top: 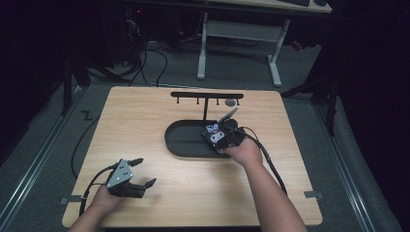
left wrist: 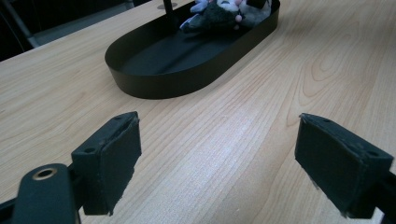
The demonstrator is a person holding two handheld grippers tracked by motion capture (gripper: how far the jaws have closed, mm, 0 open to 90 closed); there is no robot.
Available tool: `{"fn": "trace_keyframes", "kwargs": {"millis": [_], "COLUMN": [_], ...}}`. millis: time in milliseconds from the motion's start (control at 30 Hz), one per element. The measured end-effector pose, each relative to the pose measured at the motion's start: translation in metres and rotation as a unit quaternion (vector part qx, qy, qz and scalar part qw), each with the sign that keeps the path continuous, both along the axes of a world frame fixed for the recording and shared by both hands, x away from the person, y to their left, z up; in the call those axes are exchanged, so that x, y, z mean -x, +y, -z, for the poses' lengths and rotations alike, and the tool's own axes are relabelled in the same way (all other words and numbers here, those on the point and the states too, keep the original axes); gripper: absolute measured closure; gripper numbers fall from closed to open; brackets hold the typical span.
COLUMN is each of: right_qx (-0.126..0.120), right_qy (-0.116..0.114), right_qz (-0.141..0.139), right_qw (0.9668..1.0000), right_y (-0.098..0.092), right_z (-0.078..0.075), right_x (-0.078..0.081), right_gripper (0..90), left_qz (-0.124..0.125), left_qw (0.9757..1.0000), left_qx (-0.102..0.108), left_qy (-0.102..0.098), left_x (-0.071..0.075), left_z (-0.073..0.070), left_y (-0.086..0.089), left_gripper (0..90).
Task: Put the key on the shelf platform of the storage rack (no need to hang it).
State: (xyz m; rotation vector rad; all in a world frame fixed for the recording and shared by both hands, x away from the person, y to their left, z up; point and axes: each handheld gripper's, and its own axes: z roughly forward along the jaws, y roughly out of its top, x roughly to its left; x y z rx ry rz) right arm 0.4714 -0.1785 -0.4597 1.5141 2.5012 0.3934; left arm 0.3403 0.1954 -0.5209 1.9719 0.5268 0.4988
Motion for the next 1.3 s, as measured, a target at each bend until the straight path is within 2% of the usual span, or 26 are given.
{"fn": "trace_keyframes", "kwargs": {"millis": [533,633,733,833,900,1300], "right_qx": [-0.002,-0.019,-0.013,-0.029,-0.026,-0.052], "right_qy": [-0.027,-0.029,-0.034,-0.037,-0.038,-0.062], "right_qz": [-0.009,0.0,-0.005,-0.004,-0.003,0.003], "right_qw": [0.9996,0.9994,0.9993,0.9989,0.999,0.9967], "right_y": [-0.003,-0.007,-0.009,-0.012,-0.014,-0.024], "right_z": [-0.022,-0.023,-0.023,-0.024,-0.022,-0.006], "right_x": [0.018,0.023,0.026,0.029,0.032,0.059], "right_gripper": [33.0,33.4,33.2,33.7,33.7,34.7], "left_qz": [0.002,0.001,0.001,0.0,0.0,0.0], "left_qw": [1.0,1.0,1.0,1.0,1.0,1.0], "left_qx": [-0.004,-0.004,-0.005,-0.005,-0.005,-0.007], "left_qy": [-0.001,-0.001,-0.002,-0.002,-0.002,-0.002], "left_x": [0.001,0.001,0.001,0.001,0.001,0.001], "left_z": [0.0,0.0,0.0,0.0,0.0,0.0], "left_y": [-0.001,0.0,-0.001,-0.001,-0.001,-0.002], "left_gripper": [15.4,15.4,15.4,15.4,15.4,15.4]}}
